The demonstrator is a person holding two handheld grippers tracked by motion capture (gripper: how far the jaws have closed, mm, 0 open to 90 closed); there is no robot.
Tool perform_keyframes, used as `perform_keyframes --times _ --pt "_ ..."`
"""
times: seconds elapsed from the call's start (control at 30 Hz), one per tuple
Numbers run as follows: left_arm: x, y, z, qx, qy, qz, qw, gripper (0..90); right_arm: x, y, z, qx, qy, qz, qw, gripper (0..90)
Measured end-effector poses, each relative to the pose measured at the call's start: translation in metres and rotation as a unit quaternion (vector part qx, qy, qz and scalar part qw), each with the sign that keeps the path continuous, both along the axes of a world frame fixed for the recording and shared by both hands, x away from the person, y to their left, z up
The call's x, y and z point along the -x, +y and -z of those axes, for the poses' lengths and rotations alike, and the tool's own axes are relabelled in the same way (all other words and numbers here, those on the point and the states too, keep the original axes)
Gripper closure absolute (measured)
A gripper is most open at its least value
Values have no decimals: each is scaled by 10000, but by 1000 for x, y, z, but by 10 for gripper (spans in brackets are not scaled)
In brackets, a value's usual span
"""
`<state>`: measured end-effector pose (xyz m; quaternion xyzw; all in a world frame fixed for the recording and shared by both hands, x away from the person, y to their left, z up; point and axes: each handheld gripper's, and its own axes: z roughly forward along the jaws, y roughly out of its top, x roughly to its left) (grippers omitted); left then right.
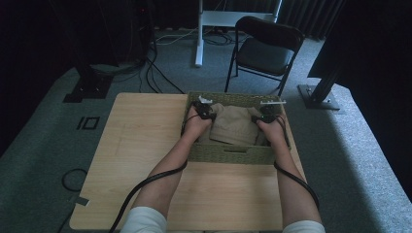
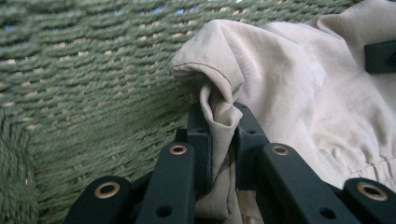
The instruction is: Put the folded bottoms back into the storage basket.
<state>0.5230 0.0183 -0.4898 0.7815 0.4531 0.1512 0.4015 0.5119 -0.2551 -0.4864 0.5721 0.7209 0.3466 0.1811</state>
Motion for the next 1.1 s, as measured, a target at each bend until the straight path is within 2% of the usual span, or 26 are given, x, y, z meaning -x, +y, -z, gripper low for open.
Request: perform_keyframes --times 0.03,0.33,0.37,0.4,0.43,0.53,0.57,0.63,0.67,0.73,0.77,0.8,0.83,0.93,1.03,1.1 --pt "-1 -1 2 -43 30 5 10000 815 -3 2 1 81 121 -43 9999 794" --pt "-3 -2 11 -163 106 -40 9998 802 -14 9 10 400 406 -45 9984 774" --pt "-4 -3 12 -213 133 -27 9997 788 -16 12 13 517 487 -56 9975 756" --pt "-4 -3 13 -251 173 -21 9995 788 -16 12 13 517 487 -56 9975 756" --pt "-4 -4 14 -259 201 -26 9995 769 -18 14 16 546 532 -27 9971 713" --pt "-6 -3 18 -230 349 -108 9991 736 -20 14 18 583 528 4 9969 685" --pt "-7 -3 18 -269 388 -141 9988 657 -21 15 20 557 628 34 9965 612" --pt "-7 -4 20 -353 418 -137 9984 650 -21 14 21 592 648 27 9961 593" --pt "-7 -5 21 -414 433 -148 9981 610 -22 13 22 534 651 94 9964 538" --pt "-7 -5 21 -484 351 -166 9981 586 -21 12 21 530 667 108 9963 517" --pt "-7 -4 20 -486 339 -188 9981 538 -21 11 21 533 640 113 9965 496" --pt "-7 -4 19 -503 360 -182 9979 534 -20 11 21 531 667 147 9963 471" --pt "-7 -3 18 -488 339 -188 9981 463 -19 12 18 617 642 152 9959 442" --pt "-5 -1 13 -518 233 -276 9980 437 -17 13 14 649 574 155 9961 397" --pt "-2 2 5 -460 138 -239 9986 393 -13 14 4 643 378 172 9971 316" --pt "0 4 0 -458 59 -226 9987 372 -13 15 1 584 360 163 9975 295"
